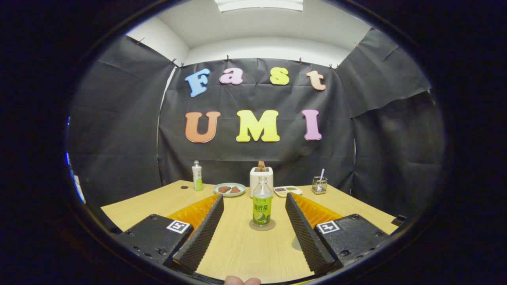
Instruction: Take the bottle from table, then pour the juice into the cup, finally place the bottle on the coaster
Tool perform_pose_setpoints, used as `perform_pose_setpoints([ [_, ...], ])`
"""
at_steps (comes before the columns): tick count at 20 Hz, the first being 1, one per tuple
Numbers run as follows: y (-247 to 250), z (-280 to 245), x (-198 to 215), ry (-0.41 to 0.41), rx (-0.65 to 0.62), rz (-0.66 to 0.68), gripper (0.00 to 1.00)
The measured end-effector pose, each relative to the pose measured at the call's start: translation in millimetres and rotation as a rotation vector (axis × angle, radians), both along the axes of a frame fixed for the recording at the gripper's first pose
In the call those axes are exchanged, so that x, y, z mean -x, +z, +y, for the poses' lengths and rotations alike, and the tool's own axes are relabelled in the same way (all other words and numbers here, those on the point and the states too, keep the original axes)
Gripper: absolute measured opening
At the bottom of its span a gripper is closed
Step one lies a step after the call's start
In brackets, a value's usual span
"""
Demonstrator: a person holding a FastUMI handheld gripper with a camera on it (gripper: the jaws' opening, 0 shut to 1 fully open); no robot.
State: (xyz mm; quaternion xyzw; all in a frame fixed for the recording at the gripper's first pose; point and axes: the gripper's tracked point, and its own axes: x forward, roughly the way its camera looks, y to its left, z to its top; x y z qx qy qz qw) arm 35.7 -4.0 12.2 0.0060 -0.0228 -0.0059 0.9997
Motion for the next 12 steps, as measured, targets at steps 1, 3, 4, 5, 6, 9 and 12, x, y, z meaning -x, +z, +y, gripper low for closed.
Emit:
perform_pose_setpoints([
  [1,0.0,-1.4,0.2,-0.003,0.002,-0.001,1.00],
  [3,-0.6,-3.3,0.6,-0.006,-0.003,0.000,1.00],
  [4,0.1,-3.1,1.7,-0.007,-0.005,-0.001,1.00],
  [5,0.4,-3.8,0.5,-0.008,-0.005,-0.002,1.00],
  [6,1.3,-4.3,0.4,-0.009,-0.003,-0.003,1.00],
  [9,1.9,-4.0,1.2,-0.006,-0.007,-0.005,1.00],
  [12,-0.2,-4.3,1.5,-0.005,-0.008,0.004,1.00],
])
